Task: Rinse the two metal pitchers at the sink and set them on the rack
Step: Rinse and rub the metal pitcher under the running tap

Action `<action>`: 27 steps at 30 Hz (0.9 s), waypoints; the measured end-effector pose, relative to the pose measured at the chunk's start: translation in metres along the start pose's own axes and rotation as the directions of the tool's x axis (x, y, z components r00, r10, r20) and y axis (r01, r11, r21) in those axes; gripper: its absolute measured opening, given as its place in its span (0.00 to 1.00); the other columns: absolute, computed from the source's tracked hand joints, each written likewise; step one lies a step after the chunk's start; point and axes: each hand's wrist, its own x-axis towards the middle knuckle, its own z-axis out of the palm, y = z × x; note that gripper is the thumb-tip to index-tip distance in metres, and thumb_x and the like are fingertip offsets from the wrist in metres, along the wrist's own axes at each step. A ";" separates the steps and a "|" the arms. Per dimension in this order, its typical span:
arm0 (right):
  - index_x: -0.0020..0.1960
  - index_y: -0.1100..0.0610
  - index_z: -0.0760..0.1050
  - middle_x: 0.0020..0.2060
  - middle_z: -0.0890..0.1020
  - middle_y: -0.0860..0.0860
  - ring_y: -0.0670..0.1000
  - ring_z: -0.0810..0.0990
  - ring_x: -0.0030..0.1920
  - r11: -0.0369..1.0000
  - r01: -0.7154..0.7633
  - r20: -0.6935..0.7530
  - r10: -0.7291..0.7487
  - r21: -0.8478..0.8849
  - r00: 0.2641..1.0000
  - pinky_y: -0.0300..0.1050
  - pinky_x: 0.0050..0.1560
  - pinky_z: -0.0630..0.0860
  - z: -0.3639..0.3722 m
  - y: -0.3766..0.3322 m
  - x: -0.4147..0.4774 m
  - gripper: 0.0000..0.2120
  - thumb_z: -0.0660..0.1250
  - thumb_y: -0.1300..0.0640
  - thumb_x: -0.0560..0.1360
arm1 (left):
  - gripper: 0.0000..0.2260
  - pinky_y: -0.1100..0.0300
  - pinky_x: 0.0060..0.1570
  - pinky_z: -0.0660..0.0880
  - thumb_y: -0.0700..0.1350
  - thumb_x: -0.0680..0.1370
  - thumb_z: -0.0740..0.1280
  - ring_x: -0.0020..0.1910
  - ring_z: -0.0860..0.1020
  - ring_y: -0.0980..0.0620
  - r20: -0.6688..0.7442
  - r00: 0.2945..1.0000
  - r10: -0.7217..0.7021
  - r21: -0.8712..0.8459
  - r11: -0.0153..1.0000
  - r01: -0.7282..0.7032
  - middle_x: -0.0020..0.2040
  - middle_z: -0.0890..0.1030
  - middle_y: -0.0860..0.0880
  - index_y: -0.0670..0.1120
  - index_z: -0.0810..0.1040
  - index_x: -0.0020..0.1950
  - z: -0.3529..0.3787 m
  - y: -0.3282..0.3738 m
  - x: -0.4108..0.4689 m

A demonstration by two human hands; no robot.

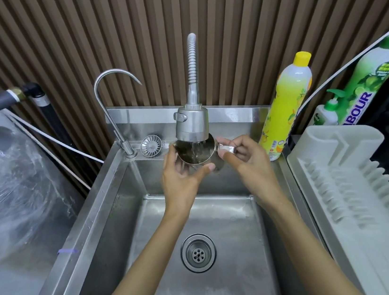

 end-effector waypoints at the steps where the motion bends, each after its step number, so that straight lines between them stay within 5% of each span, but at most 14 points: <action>1: 0.38 0.56 0.68 0.51 0.82 0.42 0.43 0.81 0.53 0.993 -0.033 0.040 0.029 0.110 0.999 0.38 0.56 0.74 0.002 0.005 0.001 0.10 0.67 0.64 0.74 | 0.35 0.68 0.61 0.71 0.29 0.63 0.76 0.57 0.77 0.59 -0.034 0.999 0.034 0.022 0.999 -0.033 0.62 0.76 0.48 0.55 0.68 0.62 0.000 0.002 0.001; 4: 0.37 0.56 0.68 0.56 0.82 0.50 0.50 0.78 0.62 0.911 -0.142 0.147 0.091 0.388 0.985 0.48 0.64 0.72 0.009 0.022 0.005 0.10 0.66 0.65 0.75 | 0.38 0.70 0.61 0.68 0.33 0.61 0.78 0.58 0.73 0.66 -0.083 0.976 0.202 0.223 0.958 -0.180 0.60 0.73 0.56 0.64 0.65 0.58 -0.005 0.005 0.000; 7: 0.38 0.58 0.69 0.48 0.84 0.53 0.58 0.77 0.61 0.857 -0.209 0.190 0.133 0.471 0.973 0.51 0.60 0.76 0.015 0.030 0.002 0.09 0.66 0.63 0.75 | 0.38 0.82 0.52 0.64 0.37 0.61 0.80 0.53 0.69 0.77 -0.081 0.950 0.301 0.369 0.895 -0.252 0.53 0.67 0.63 0.60 0.64 0.60 -0.009 0.007 -0.006; 12: 0.38 0.57 0.73 0.33 0.84 0.51 0.49 0.84 0.38 0.944 -0.215 0.114 0.192 0.249 0.975 0.46 0.39 0.83 0.013 0.017 -0.003 0.07 0.68 0.59 0.74 | 0.34 0.80 0.53 0.64 0.52 0.60 0.80 0.51 0.73 0.56 -0.169 0.959 0.226 0.453 0.882 -0.128 0.50 0.68 0.49 0.49 0.74 0.63 -0.015 0.001 -0.013; 16: 0.35 0.57 0.73 0.32 0.83 0.53 0.49 0.83 0.33 0.983 -0.184 -0.012 0.184 -0.002 0.983 0.43 0.29 0.81 0.005 0.000 -0.004 0.10 0.72 0.55 0.71 | 0.31 0.79 0.48 0.68 0.63 0.58 0.77 0.43 0.75 0.62 -0.144 0.988 0.062 0.463 0.886 0.012 0.47 0.74 0.47 0.48 0.79 0.55 -0.015 -0.003 -0.017; 19: 0.32 0.54 0.72 0.33 0.84 0.52 0.54 0.84 0.35 0.950 -0.102 -0.114 0.071 -0.294 0.991 0.54 0.37 0.82 0.000 -0.009 -0.003 0.13 0.74 0.51 0.68 | 0.17 0.74 0.47 0.73 0.58 0.64 0.76 0.41 0.78 0.67 -0.047 0.996 -0.073 0.358 0.930 0.085 0.46 0.79 0.52 0.54 0.80 0.48 -0.015 -0.005 -0.017; 22: 0.31 0.51 0.70 0.34 0.84 0.52 0.55 0.83 0.40 0.888 0.008 -0.122 -0.072 -0.459 0.990 0.53 0.44 0.79 -0.003 -0.017 -0.005 0.13 0.73 0.51 0.68 | 0.20 0.66 0.53 0.74 0.53 0.64 0.78 0.50 0.81 0.62 0.079 0.987 -0.140 0.225 0.967 0.119 0.50 0.84 0.53 0.53 0.80 0.54 -0.013 -0.006 -0.012; 24: 0.33 0.50 0.70 0.39 0.84 0.51 0.51 0.83 0.43 0.909 0.065 -0.096 -0.114 -0.412 0.989 0.49 0.48 0.79 -0.004 -0.018 -0.006 0.13 0.72 0.55 0.70 | 0.24 0.64 0.56 0.74 0.45 0.65 0.78 0.54 0.80 0.59 0.112 0.987 -0.118 0.145 0.984 0.102 0.54 0.83 0.51 0.48 0.77 0.60 -0.010 -0.004 -0.007; 27: 0.37 0.53 0.70 0.49 0.83 0.44 0.43 0.82 0.49 0.994 0.066 -0.040 -0.069 -0.092 0.997 0.40 0.53 0.76 -0.004 -0.009 -0.006 0.11 0.69 0.63 0.72 | 0.30 0.67 0.60 0.73 0.35 0.64 0.78 0.58 0.78 0.57 0.048 0.999 0.001 0.067 0.998 -0.004 0.62 0.76 0.48 0.47 0.72 0.63 -0.006 0.003 0.001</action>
